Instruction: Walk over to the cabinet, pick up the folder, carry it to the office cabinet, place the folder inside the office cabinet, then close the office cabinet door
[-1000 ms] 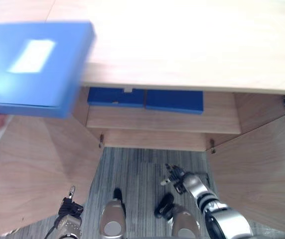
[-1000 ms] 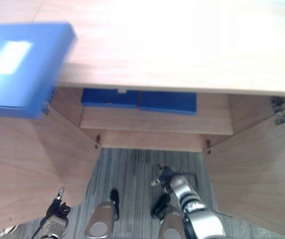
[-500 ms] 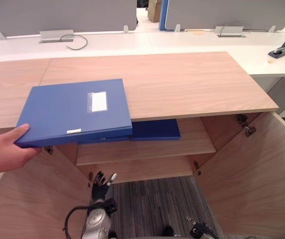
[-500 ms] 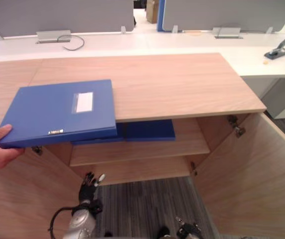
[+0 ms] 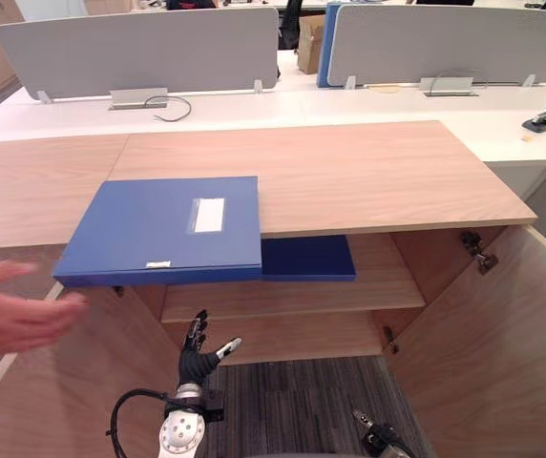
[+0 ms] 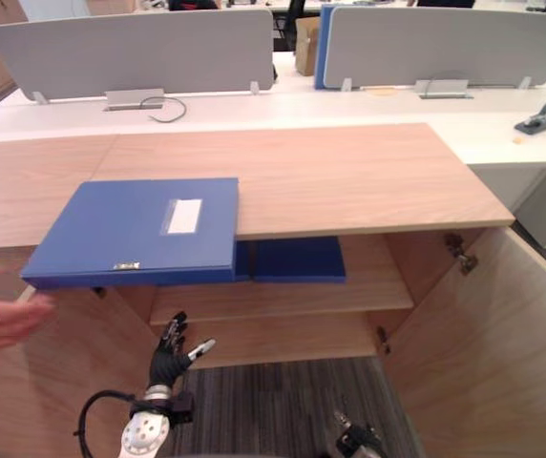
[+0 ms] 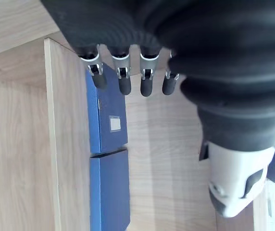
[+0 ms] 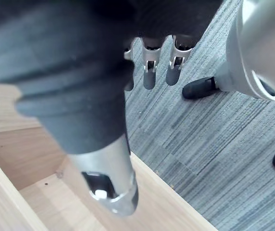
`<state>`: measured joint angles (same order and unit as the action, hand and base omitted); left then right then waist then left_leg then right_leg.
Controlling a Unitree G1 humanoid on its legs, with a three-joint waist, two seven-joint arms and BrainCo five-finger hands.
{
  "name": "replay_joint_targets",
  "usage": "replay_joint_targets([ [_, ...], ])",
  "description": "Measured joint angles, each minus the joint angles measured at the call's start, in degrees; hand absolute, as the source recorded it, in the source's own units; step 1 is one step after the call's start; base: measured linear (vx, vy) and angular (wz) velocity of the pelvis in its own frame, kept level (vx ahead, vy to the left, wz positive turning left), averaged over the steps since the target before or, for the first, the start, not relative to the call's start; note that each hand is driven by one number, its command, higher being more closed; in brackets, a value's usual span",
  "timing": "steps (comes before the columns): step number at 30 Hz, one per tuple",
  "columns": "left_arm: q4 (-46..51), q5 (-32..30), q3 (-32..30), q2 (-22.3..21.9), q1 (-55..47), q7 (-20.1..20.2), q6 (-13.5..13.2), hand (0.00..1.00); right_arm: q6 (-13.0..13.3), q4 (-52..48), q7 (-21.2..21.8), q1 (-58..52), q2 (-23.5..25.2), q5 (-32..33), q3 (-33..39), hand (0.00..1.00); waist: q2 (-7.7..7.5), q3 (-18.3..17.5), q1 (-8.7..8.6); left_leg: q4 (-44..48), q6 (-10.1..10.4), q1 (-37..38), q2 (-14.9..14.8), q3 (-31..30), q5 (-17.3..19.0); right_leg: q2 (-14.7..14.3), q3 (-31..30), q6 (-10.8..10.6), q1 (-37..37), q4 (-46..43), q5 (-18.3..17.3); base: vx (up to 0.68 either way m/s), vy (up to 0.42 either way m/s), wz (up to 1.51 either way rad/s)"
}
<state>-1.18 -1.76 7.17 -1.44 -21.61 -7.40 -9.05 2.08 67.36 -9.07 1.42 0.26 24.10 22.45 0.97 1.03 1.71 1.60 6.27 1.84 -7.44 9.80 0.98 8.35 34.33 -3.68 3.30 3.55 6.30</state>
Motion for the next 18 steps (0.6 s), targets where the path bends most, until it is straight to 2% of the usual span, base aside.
replay_joint_targets([
  [6,2.13,1.92,0.98,-1.26,-1.25,4.98,0.30,0.00,-0.16,0.92,0.29,-0.07,-0.09,-0.13,0.00,0.00,-0.16,0.07,1.32,1.57,-0.17,-1.05,-0.06,-1.05,0.25,0.26,1.11,-0.23,0.28,-0.54,-0.19,-0.01,0.019,0.12],
  [10,3.08,3.10,0.47,-1.38,-1.42,5.94,0.93,0.00,-0.34,0.91,0.84,-0.26,-0.10,-0.49,0.02,0.00,-0.35,0.19,2.07,2.68,-0.42,-1.97,0.00,-1.96,0.76,0.68,2.09,-0.44,0.41,-1.11,-0.42,-0.03,0.025,0.14],
  [13,5.25,0.94,-1.10,-1.67,-2.45,4.77,1.30,0.00,-0.33,0.76,1.04,-0.67,0.03,-0.43,0.03,0.00,-0.92,0.30,2.58,2.88,-0.70,-2.21,0.17,-3.67,1.22,1.14,4.25,-0.74,1.07,-2.19,-1.27,-0.01,0.016,0.28],
  [15,7.53,-3.90,-1.82,-1.77,-3.25,2.57,1.17,0.00,-0.27,0.78,1.04,-1.08,0.18,-0.37,0.01,0.00,-1.35,0.09,3.12,3.14,-0.65,-2.87,0.20,-4.54,1.17,1.17,5.20,-0.74,1.18,-2.36,-1.51,0.00,0.002,0.29],
  [16,8.95,-6.43,-1.96,-1.79,-3.55,1.25,0.97,0.00,-0.27,0.86,1.04,-1.31,0.18,-0.34,0.00,0.00,-1.53,0.17,3.97,3.16,-0.61,-3.02,0.21,-4.96,1.13,1.16,5.87,-0.73,1.34,-2.38,-1.62,0.02,-0.008,0.28],
  [18,10.68,-10.39,-2.03,-1.84,-3.57,-1.15,0.31,0.00,-0.27,0.97,1.03,-1.47,0.21,-0.19,0.01,0.00,-2.09,0.01,4.26,3.21,-0.53,-3.79,0.39,-6.41,0.94,1.16,7.19,-0.81,1.56,-2.35,-1.85,0.02,-0.009,0.34],
])
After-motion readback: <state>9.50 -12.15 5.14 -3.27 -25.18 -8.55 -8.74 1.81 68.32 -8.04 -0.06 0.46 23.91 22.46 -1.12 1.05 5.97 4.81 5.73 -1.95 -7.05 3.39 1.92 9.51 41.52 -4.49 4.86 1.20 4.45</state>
